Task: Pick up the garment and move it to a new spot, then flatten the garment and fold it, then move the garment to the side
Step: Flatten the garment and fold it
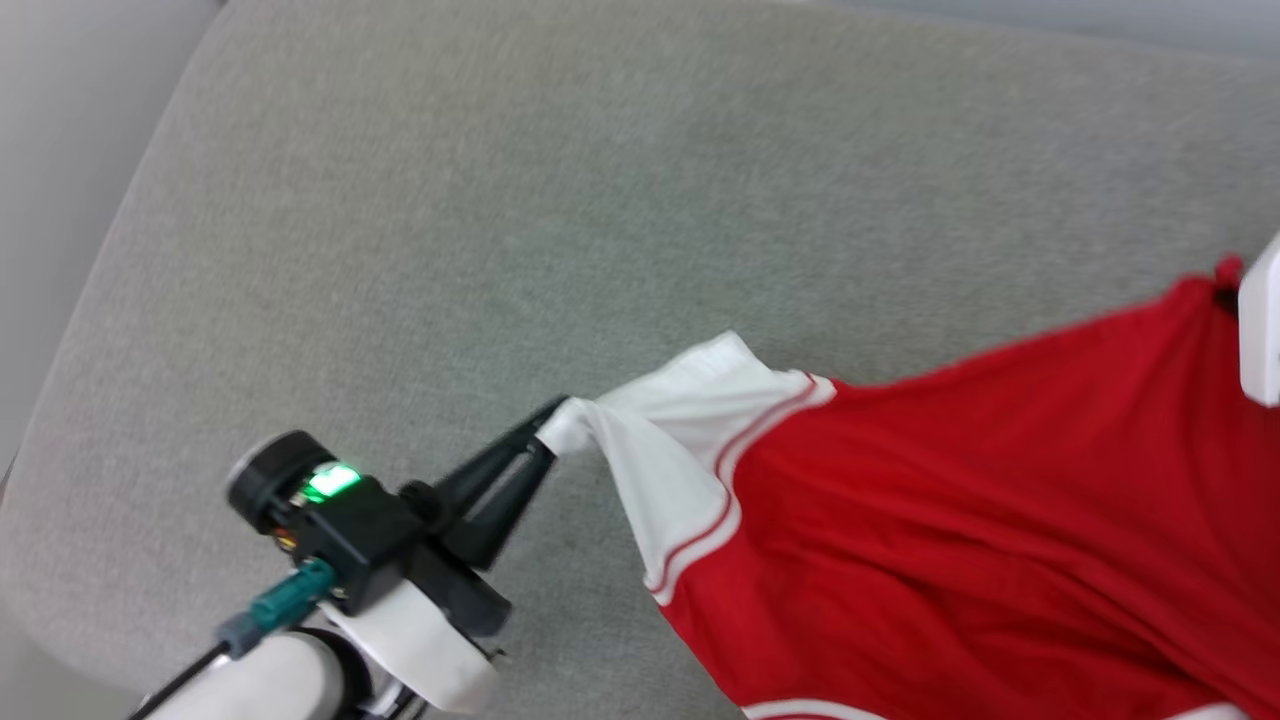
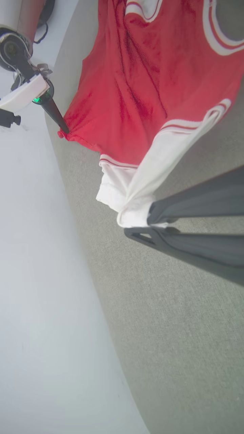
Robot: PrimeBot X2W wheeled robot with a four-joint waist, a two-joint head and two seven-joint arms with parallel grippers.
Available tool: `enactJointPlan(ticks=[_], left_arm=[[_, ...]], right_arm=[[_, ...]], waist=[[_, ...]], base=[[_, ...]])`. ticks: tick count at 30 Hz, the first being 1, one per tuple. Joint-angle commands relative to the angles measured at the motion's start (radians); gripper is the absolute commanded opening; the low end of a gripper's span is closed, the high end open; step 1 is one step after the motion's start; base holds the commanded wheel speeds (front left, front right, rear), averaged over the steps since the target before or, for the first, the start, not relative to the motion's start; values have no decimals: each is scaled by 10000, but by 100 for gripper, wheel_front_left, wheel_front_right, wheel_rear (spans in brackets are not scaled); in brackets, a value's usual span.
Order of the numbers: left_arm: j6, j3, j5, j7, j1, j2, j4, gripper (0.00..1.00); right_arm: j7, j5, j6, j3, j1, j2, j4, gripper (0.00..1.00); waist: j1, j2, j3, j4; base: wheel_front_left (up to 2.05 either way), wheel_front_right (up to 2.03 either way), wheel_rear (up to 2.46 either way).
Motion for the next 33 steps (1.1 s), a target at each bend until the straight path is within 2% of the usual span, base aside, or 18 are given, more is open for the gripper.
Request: enactJointPlan(ticks=[1, 12, 21, 28, 33], left_arm=[[57, 82, 3, -26, -121, 90, -59, 0], [599, 1806, -302, 305, -929, 1618, -810, 0], [825, 3488, -971, 763, -2335, 2546, -1359, 0], [671, 4192, -1143, 1380, -3675, 3093, -1426, 0], [539, 4517, -1195, 1812, -4617, 3404, -1178, 0]], right_arm=[[-141, 73, -7, 27, -258, 10, -44, 0], [-1706, 1476, -7, 577, -1328, 27, -1013, 0], [-2473, 2341, -7, 670, -1929, 9, -2124, 0], [-2877, 2476, -7, 493, -2032, 305, -3095, 0], [-3000, 2307, -7, 81, -2256, 665, -3730, 0]], waist=[[-1, 0, -425, -371], [-1, 0, -2076, -1744], [-1, 0, -2718, -2705], [-1, 0, -2757, -3322], [-1, 0, -2350, -3688]], base=[[0, 0, 0], [0, 0, 0], [0, 0, 0], [0, 0, 0], [0, 0, 0]])
